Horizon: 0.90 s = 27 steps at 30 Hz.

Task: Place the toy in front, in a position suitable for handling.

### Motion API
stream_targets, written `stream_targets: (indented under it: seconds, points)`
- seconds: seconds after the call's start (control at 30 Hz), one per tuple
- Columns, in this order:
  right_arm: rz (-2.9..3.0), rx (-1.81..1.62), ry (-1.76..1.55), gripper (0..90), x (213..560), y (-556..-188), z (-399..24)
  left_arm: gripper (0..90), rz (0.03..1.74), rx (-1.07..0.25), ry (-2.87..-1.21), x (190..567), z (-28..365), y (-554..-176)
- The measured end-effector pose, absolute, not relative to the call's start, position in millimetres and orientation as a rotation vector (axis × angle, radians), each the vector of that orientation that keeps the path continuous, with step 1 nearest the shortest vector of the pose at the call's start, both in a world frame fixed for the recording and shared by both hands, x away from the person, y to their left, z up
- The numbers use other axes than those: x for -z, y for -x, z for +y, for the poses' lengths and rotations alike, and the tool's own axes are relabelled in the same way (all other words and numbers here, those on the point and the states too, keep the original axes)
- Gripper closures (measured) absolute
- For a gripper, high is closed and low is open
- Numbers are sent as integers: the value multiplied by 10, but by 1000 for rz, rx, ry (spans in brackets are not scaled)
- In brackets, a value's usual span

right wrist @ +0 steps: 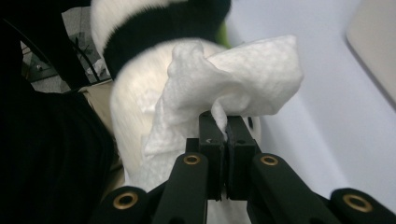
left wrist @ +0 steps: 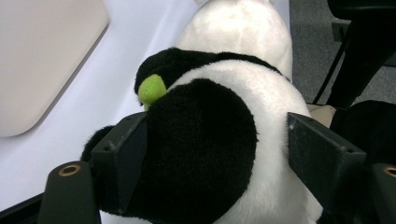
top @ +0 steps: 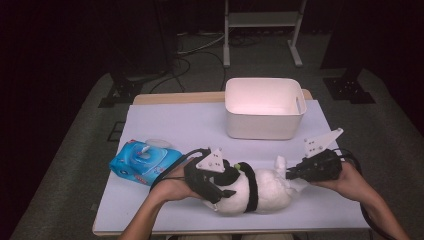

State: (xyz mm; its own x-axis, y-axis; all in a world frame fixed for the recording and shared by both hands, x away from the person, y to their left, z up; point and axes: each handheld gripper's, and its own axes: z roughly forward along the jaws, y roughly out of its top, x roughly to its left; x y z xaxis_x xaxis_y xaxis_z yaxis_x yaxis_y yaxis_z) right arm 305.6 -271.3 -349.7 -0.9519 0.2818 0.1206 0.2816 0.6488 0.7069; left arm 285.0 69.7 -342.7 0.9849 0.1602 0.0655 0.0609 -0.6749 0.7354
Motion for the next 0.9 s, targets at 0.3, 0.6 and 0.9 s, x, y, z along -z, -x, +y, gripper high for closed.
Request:
stream_targets:
  seconds: [0.3, 0.6, 0.9]
  points:
    - [2862, -1218, -525, 868, 3588, -3043, -2815, 232, 125, -147, -2317, 3443, 592, -2845]
    - [2902, -1157, -340, 867, 3370, -3073, -2374, 232, 118, -163, -2325, 3452, 530, -2842]
    - [2970, -1099, -229, 867, 3340, -3039, -1962, 231, 132, -177, -2321, 3437, 520, -2878]
